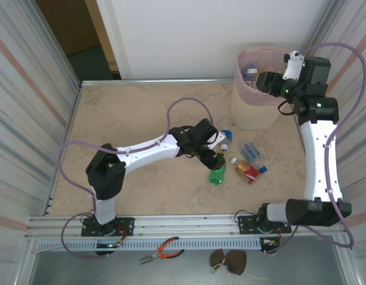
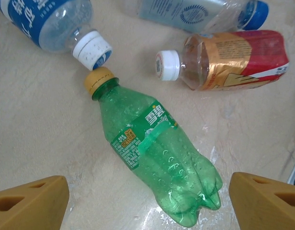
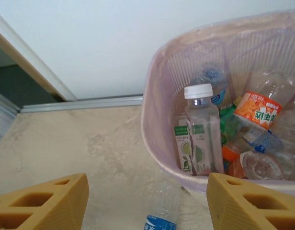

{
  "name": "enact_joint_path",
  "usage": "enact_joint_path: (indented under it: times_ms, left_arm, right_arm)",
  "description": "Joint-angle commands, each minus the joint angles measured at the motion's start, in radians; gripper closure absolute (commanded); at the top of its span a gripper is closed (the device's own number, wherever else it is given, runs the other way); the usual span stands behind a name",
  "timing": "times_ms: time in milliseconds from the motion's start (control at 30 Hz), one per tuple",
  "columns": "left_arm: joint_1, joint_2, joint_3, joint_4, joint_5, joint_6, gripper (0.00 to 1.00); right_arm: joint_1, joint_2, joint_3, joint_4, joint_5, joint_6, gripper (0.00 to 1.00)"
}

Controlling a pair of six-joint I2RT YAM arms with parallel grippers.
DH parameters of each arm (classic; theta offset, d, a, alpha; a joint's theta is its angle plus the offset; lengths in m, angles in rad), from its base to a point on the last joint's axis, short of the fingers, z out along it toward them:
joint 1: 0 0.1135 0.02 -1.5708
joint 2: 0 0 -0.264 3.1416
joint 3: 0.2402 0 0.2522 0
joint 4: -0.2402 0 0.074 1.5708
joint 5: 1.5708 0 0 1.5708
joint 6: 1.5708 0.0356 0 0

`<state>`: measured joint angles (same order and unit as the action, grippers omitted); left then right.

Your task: Put the plastic bottles in the bin

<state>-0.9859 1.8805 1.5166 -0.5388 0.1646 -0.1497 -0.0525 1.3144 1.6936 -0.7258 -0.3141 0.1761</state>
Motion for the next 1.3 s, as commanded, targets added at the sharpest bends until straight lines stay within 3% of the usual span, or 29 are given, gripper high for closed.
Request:
enact_joint_path:
  times_ms: [0, 367, 1267]
  left_arm:
    - [-0.018, 0.025, 0.045, -0.040, -0.008, -0.050, 0.13]
    - [-0.036, 0.087, 0.043, -0.039, -0.027, -0.135, 0.14]
    - [-0.039, 0.186, 0.030, -0.049, -0.039, -0.148, 0.16]
  right_arm:
    - [0.007, -0.055, -0.010, 0.021, -0.008, 0.020, 0.35]
    - [0.039, -0.119, -0.046, 0.005, 0.005, 0.022, 0.35]
    - [0.076, -0.114, -0.041, -0.009, 0.022, 0.016, 0.34]
